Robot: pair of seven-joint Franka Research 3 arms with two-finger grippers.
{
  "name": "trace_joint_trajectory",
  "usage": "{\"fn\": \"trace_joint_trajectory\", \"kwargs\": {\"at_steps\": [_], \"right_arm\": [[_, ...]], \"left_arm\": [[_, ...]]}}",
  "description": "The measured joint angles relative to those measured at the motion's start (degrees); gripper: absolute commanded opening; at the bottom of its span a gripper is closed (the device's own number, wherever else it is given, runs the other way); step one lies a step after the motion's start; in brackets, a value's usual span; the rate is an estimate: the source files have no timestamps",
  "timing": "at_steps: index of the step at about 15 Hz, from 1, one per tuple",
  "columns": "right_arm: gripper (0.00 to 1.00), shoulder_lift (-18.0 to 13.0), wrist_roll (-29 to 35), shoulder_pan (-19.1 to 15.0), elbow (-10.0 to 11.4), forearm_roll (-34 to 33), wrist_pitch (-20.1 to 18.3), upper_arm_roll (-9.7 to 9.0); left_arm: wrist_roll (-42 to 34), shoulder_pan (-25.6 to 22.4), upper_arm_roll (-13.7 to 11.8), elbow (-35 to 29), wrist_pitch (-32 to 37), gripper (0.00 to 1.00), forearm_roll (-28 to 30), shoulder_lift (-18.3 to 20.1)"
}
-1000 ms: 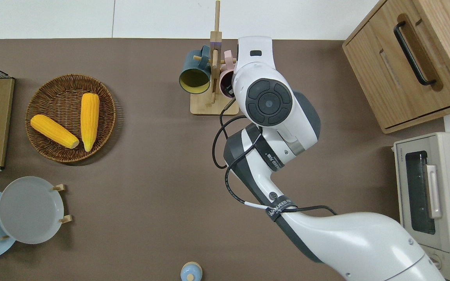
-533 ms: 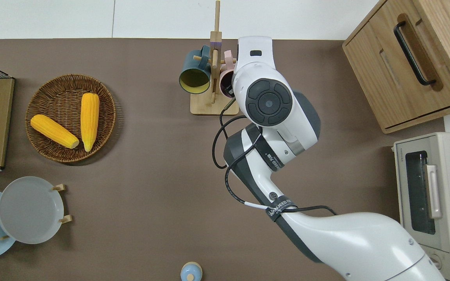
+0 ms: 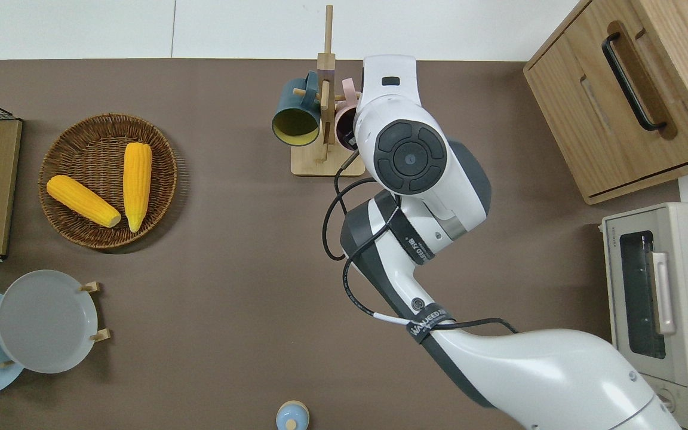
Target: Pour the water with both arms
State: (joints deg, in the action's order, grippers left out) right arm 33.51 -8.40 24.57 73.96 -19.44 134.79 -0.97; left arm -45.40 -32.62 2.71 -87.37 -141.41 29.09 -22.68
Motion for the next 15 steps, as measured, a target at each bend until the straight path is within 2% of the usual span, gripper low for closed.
{"fn": "trace_joint_trajectory", "kwargs": {"at_steps": [6, 15], "right_arm": [[0.000, -0.3, 0.0, 0.0, 0.0, 0.0, -0.3, 0.00], [0.000, -0.8, 0.0, 0.0, 0.0, 0.0, -3.0, 0.06]], "left_arm": [[0.0, 0.0, 0.0, 0.0, 0.0, 0.00, 0.0, 0.0], [0.1, 0.0, 0.0, 0.0, 0.3, 0.00, 0.0, 0.8]]}}
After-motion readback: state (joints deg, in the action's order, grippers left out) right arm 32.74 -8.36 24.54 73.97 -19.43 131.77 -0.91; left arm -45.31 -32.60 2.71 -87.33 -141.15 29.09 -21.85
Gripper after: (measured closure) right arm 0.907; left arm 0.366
